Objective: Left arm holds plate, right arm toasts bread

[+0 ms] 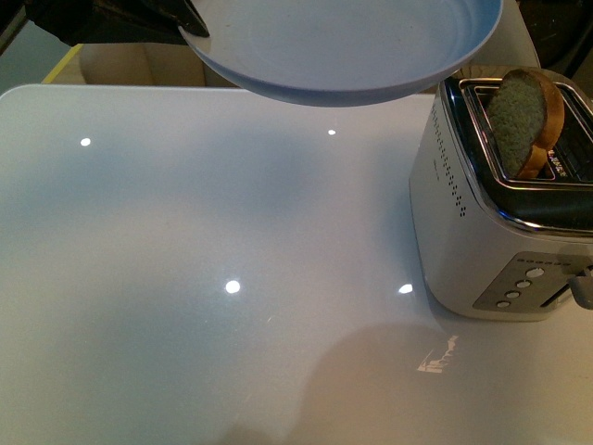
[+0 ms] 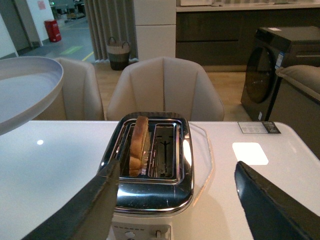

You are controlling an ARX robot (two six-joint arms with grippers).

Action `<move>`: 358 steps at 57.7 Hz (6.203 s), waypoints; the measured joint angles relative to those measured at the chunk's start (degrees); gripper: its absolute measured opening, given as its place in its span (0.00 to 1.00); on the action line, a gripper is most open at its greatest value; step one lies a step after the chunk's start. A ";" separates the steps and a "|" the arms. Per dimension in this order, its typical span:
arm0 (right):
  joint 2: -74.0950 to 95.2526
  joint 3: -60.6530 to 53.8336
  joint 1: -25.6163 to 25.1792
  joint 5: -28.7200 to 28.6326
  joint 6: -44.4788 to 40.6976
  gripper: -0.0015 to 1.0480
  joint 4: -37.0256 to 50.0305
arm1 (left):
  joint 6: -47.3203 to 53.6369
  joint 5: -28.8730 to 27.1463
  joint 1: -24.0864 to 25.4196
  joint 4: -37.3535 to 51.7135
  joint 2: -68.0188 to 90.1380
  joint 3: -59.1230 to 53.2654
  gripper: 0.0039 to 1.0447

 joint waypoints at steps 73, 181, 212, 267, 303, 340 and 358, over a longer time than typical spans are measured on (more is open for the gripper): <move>-0.02 0.00 0.00 0.00 0.00 0.91 0.00 | 9.20 -7.23 16.28 11.45 2.80 -1.07 0.03; -0.04 0.00 0.00 0.00 0.00 0.91 0.00 | 20.22 -12.55 29.94 28.74 31.47 -9.51 0.80; -0.04 0.00 0.00 -0.07 0.00 0.91 0.00 | 21.16 -20.96 13.31 38.88 -6.84 -18.14 0.83; -0.04 0.00 0.00 0.00 -0.02 0.91 -0.02 | 38.03 -19.52 17.40 68.78 -41.09 -62.51 0.03; -0.04 0.00 0.00 0.00 0.00 0.91 -0.02 | 38.07 -19.50 17.40 43.67 -69.83 -65.99 0.03; -0.04 0.00 0.00 0.00 0.00 0.91 -0.02 | 38.21 -19.50 17.40 28.50 -85.33 -65.99 0.03; -0.04 0.00 0.00 0.00 0.00 0.91 -0.02 | 38.23 -19.50 17.40 17.84 -95.73 -65.96 0.03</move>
